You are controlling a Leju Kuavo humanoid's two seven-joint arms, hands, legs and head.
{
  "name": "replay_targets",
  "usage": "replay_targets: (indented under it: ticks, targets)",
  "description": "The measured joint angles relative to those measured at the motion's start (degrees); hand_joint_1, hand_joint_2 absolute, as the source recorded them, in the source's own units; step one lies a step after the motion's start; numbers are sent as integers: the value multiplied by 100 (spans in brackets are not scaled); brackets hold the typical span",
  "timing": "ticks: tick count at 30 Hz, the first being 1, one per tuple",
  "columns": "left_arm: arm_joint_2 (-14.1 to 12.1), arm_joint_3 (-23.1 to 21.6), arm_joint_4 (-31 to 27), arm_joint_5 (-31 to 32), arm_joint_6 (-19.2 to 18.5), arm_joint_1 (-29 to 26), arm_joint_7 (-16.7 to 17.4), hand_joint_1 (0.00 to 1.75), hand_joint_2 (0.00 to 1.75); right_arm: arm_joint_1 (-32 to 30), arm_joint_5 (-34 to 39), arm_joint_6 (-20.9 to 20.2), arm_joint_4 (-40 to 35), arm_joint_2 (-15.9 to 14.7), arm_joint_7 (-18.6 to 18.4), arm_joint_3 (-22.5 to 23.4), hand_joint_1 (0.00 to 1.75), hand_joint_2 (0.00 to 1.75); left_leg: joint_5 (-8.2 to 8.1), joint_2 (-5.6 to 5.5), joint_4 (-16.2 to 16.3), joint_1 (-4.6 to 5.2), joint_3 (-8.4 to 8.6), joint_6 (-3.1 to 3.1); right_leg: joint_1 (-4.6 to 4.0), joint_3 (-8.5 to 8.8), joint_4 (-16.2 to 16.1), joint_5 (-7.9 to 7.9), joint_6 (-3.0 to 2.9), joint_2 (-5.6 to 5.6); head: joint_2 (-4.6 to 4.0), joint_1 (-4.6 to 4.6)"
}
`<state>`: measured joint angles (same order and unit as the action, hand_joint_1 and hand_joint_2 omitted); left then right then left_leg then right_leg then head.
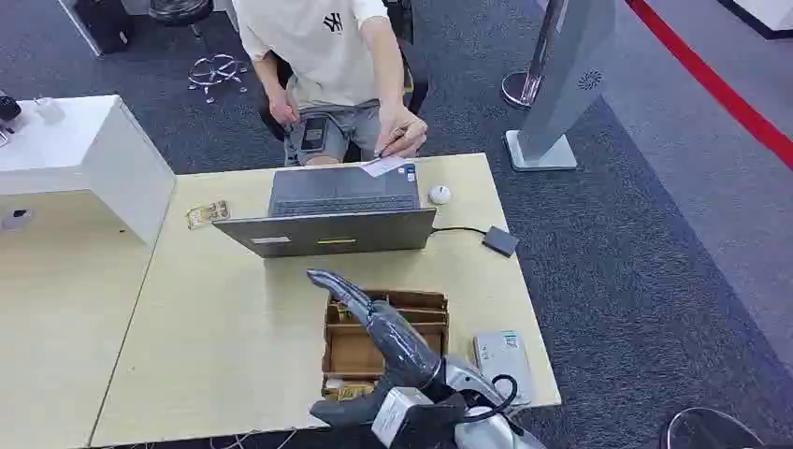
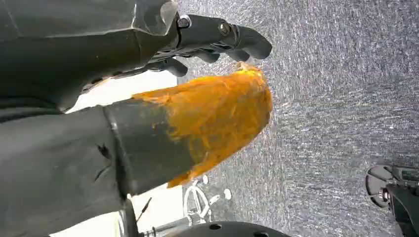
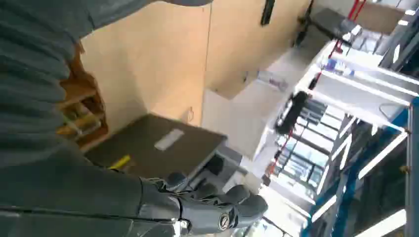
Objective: Pass the card to the sensor for recognition and then transmit it.
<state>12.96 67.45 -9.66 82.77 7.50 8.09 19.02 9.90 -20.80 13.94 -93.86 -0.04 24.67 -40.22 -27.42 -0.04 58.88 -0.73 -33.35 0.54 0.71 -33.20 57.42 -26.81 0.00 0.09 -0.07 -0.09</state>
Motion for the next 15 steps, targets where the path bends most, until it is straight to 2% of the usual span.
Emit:
replay_targets:
  ticks: [1,4,8,11,15]
  targets:
    - [0,0,0,11,0,0,2,0,0,62,-325,301,-35,0,-43,0,0,175,0,0,0,0,0,0,0,0,0,0,0,0,0,0]
    - [0,0,0,52,-2,3,20,0,0,268,-869,854,-107,0,-173,28,0,175,1,0,0,0,0,0,0,0,0,1,0,0,0,0]
    - [2,0,0,105,-15,12,44,0,0,570,-2244,1947,-81,2,-570,68,0,175,2,0,1,0,0,-2,0,0,0,2,-1,0,0,-2]
    - [7,-4,0,181,-28,30,94,0,0,838,-3198,2399,123,24,-988,155,0,175,2,0,2,0,1,-2,0,1,0,4,-1,0,0,-2]
    - [9,-37,0,273,-50,56,136,0,0,1108,-4425,2540,511,146,-1250,465,0,175,7,-1,3,0,0,-3,0,1,1,5,-1,-1,0,0]
